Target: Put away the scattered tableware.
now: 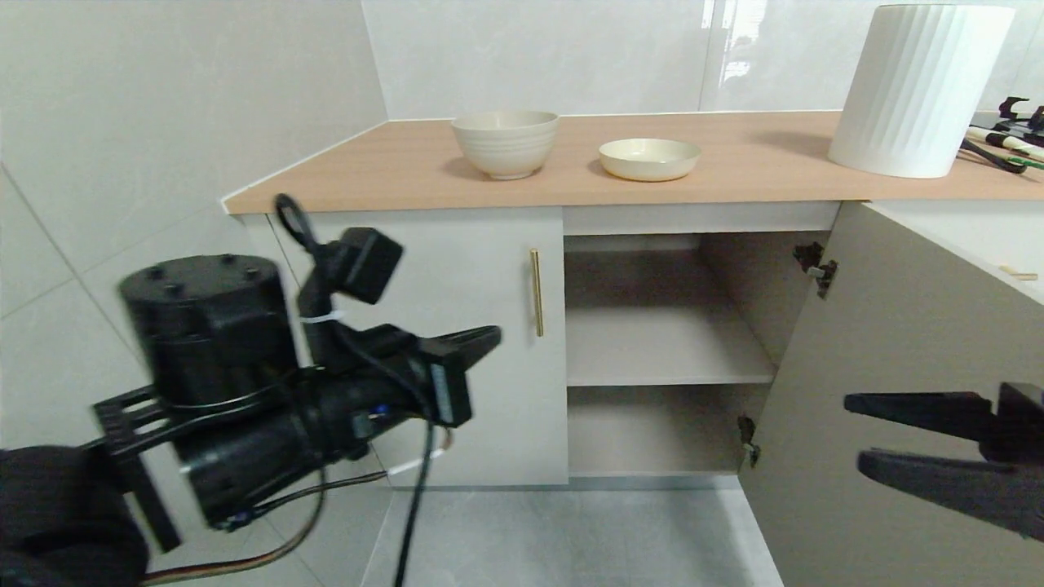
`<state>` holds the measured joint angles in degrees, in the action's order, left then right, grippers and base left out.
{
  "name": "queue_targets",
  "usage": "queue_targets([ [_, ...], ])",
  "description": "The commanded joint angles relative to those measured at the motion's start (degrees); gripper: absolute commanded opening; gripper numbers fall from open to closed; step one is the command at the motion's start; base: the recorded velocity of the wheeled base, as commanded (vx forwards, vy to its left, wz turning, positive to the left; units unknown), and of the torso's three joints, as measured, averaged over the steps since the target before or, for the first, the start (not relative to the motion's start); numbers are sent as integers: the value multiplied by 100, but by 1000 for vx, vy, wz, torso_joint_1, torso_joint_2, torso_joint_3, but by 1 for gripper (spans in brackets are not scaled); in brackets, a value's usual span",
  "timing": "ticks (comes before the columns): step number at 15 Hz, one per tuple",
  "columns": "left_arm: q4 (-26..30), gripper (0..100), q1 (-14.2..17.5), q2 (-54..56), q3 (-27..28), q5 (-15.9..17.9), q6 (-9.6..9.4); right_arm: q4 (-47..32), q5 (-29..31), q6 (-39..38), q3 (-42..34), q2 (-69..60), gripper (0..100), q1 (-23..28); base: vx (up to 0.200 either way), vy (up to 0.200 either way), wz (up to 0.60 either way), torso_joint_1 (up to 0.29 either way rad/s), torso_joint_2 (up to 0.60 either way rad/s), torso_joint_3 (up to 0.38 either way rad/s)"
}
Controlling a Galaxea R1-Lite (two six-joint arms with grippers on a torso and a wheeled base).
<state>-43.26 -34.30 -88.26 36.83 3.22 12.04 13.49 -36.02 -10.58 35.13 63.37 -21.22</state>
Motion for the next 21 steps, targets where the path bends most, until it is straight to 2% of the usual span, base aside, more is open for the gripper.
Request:
queue_targets([
  [1, 20, 0, 1145, 1610, -1292, 3, -493, -31, 131, 3, 521, 1213, 100, 83, 0, 0, 0, 0, 0, 0],
  [3, 125, 0, 1242, 1733, -1380, 65, -519, -101, 658, 3, 503, 1257, 100, 39, 0, 0, 0, 0, 0, 0],
  [6, 521, 0, 1286, 1733, -1204, 65, -536, -339, 2425, 3, 749, 1160, 100, -57, 0, 0, 0, 0, 0, 0],
  [7, 600, 100, 1453, 1742, -1099, 74, -484, -418, 3005, 3, 828, 1081, 100, -180, 0, 0, 0, 0, 0, 0],
  [8, 661, 100, 1620, 1742, -976, 74, -396, -541, 3400, 3, 872, 993, 100, -259, 0, 0, 0, 0, 0, 0],
  [11, 960, 100, 1804, 1751, -774, 65, -378, -655, 3532, -5, 890, 844, 100, -277, 0, 0, 0, 0, 0, 0],
  [16, 2349, 100, 1804, 2173, -273, 109, -378, -866, 3550, -5, 969, 721, 100, -277, 0, 0, 0, 0, 0, 0],
  [21, 2604, 100, 1804, 2208, -202, 153, -378, -866, 3550, -5, 960, 695, 100, -330, 40, 0, 0, 0, 0, 1],
])
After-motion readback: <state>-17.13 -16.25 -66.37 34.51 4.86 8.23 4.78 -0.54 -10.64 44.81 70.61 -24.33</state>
